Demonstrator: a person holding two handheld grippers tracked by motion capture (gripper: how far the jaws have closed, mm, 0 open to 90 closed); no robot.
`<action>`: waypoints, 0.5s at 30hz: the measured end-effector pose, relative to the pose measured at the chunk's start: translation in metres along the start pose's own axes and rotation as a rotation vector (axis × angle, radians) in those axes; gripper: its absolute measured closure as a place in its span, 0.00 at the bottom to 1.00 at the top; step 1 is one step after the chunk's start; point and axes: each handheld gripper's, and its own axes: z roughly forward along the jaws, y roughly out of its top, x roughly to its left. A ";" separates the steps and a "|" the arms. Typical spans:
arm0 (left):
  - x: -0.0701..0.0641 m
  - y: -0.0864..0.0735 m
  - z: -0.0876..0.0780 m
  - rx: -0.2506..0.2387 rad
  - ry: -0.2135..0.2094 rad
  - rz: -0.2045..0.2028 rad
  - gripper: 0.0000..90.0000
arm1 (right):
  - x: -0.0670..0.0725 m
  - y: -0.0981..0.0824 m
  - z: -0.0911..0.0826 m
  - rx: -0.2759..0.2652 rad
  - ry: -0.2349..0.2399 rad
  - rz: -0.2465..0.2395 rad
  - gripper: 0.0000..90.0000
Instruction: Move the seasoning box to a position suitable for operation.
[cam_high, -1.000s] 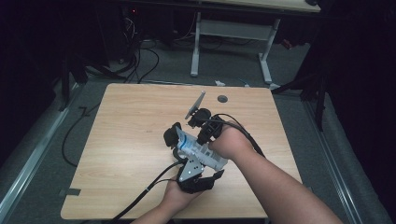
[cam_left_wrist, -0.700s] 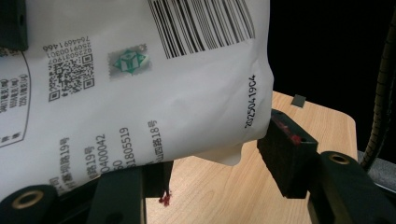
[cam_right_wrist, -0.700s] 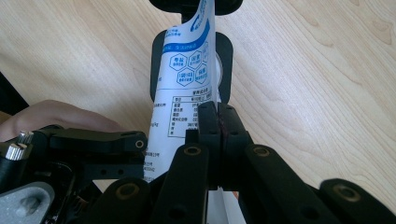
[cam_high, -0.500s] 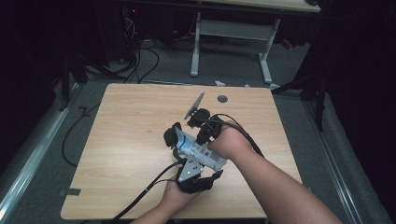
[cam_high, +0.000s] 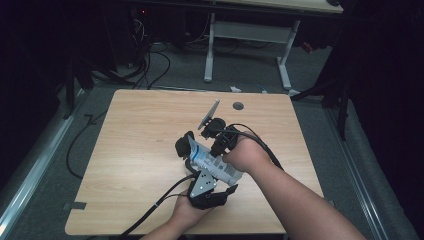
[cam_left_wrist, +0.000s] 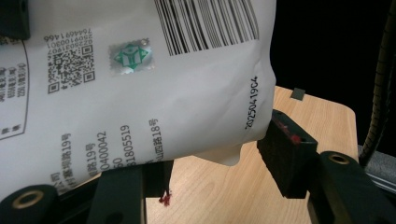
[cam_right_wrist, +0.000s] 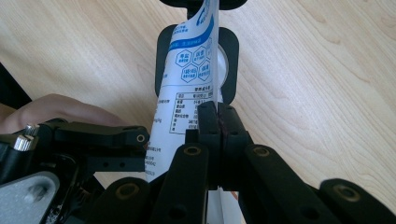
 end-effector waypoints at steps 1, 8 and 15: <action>0.000 -0.001 0.000 0.001 -0.001 0.000 0.54 | 0.000 0.000 0.000 0.001 0.003 -0.001 1.00; -0.001 -0.004 -0.001 0.009 -0.003 0.011 0.54 | 0.001 -0.002 0.002 0.007 0.010 0.002 1.00; 0.000 -0.011 -0.002 0.023 -0.003 0.006 0.53 | 0.002 -0.005 0.001 0.006 0.011 0.002 1.00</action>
